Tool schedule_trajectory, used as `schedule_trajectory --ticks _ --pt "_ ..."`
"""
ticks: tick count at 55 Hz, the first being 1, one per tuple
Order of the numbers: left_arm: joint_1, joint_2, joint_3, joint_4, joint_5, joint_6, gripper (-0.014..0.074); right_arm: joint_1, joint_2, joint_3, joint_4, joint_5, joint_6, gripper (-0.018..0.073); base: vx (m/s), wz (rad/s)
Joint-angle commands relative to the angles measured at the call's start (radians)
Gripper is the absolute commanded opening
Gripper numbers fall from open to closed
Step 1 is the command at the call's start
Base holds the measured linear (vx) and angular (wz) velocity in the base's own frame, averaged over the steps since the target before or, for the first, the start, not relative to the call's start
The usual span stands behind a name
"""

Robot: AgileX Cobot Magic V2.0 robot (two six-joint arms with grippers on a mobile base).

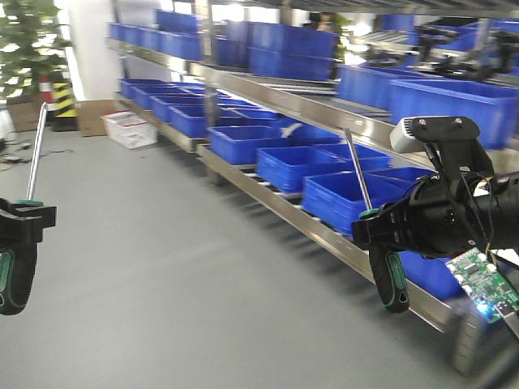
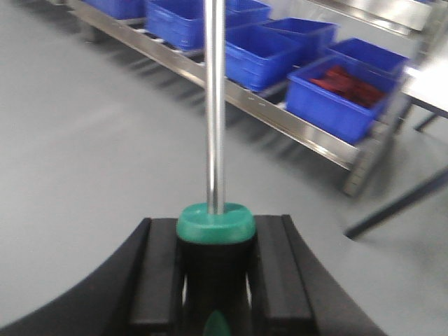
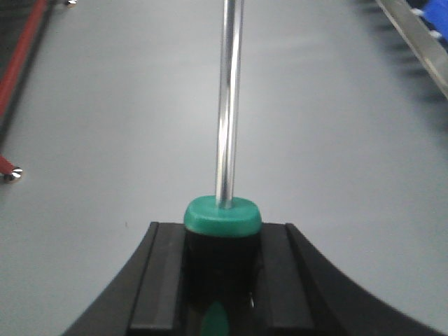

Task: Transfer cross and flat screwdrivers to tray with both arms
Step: 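Drive along the shelves to the conveyor station with the grey tray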

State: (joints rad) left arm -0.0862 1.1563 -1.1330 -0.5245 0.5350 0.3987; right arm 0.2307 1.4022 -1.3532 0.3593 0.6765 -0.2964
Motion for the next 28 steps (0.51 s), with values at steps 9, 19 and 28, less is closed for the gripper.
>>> schedule_trajectory --ticks 9,19,28 --pt "-0.005 -0.027 -0.028 -0.031 -0.069 0.000 0.0000 -0.003 -0.035 -0.036 0.016 -0.076 -0.002 -0.0008 0.60 0.63" --pt "-0.005 -0.027 -0.028 -0.031 -0.068 0.000 0.0000 -0.003 -0.035 -0.036 0.016 -0.077 -0.002 -0.0008 0.61 0.64" --pt "-0.005 -0.027 -0.028 -0.031 -0.068 0.000 0.0000 -0.003 -0.035 -0.036 0.016 -0.077 -0.002 -0.0008 0.61 0.61"
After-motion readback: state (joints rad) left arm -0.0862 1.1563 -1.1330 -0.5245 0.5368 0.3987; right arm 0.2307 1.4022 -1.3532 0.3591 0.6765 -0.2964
